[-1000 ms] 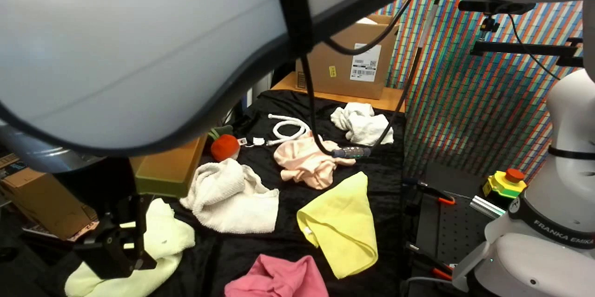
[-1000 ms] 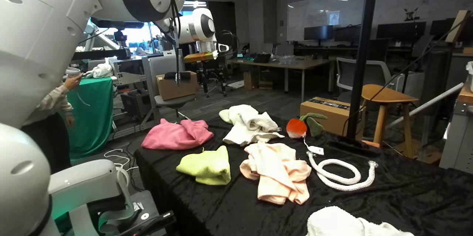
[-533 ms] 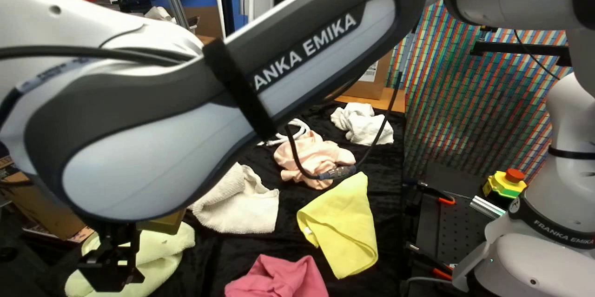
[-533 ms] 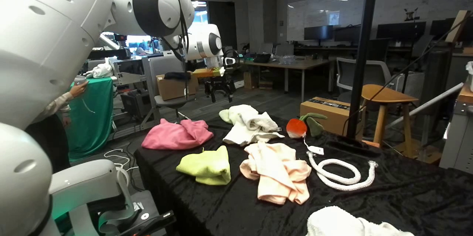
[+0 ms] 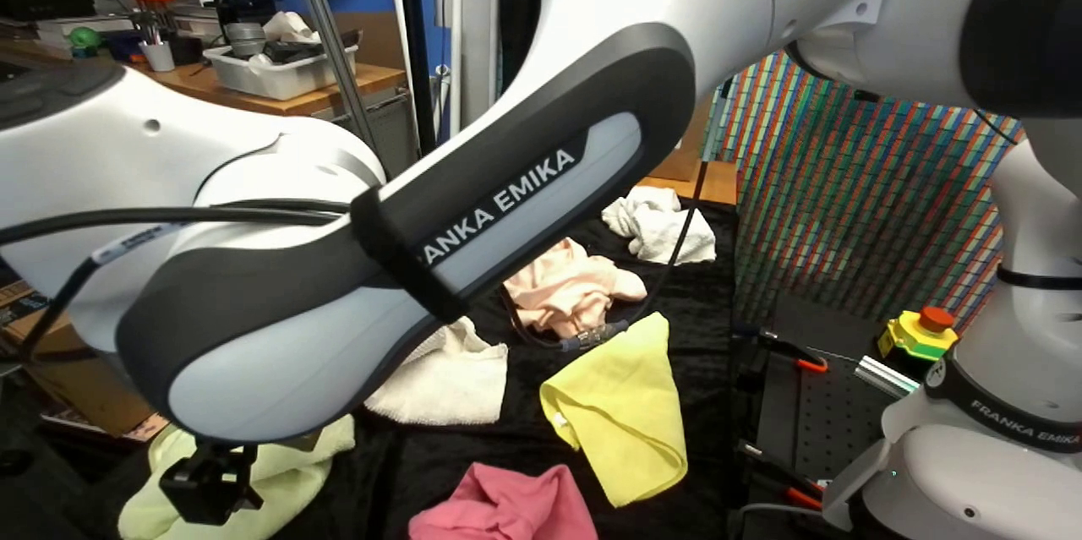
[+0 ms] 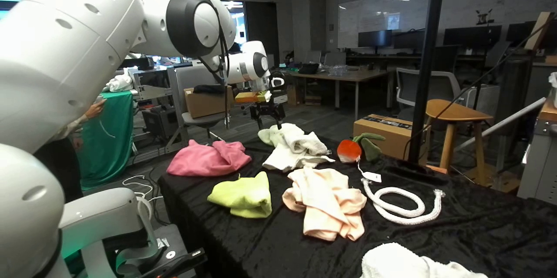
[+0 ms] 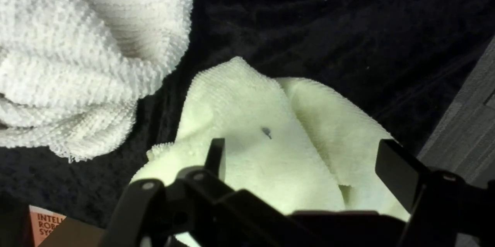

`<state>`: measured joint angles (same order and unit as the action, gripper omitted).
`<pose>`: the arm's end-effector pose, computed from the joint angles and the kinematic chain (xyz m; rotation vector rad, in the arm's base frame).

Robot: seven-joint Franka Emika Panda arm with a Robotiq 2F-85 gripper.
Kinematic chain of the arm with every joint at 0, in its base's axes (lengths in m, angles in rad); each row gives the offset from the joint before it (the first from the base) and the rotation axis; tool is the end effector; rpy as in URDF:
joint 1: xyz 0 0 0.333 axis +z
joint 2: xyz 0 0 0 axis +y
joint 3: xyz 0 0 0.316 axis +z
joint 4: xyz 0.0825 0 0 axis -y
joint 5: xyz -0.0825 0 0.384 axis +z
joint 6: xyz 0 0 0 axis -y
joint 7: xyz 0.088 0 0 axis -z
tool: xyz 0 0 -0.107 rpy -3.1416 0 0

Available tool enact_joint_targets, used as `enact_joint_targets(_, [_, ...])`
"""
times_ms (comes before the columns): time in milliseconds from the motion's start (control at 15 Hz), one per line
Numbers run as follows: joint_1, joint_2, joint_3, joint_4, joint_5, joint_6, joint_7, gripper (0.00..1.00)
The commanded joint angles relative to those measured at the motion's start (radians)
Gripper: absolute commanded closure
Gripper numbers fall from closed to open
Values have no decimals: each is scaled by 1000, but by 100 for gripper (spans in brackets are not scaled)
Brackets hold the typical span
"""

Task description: Pick up the clothes and toy from the table and stack them on each other.

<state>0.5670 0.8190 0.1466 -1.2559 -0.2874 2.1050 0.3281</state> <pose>0.5980 0.4620 0.2757 2.9454 0.7196 0.1607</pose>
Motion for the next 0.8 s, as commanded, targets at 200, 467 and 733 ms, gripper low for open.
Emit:
enact_joint_targets(200, [23,64,-54,70,-30,34,72,0])
enact_joint_targets(467, [24,83,-76,83,-46,33,93,0])
enact_joint_targets(733, [25,93,-91,95,-46,26,101,0])
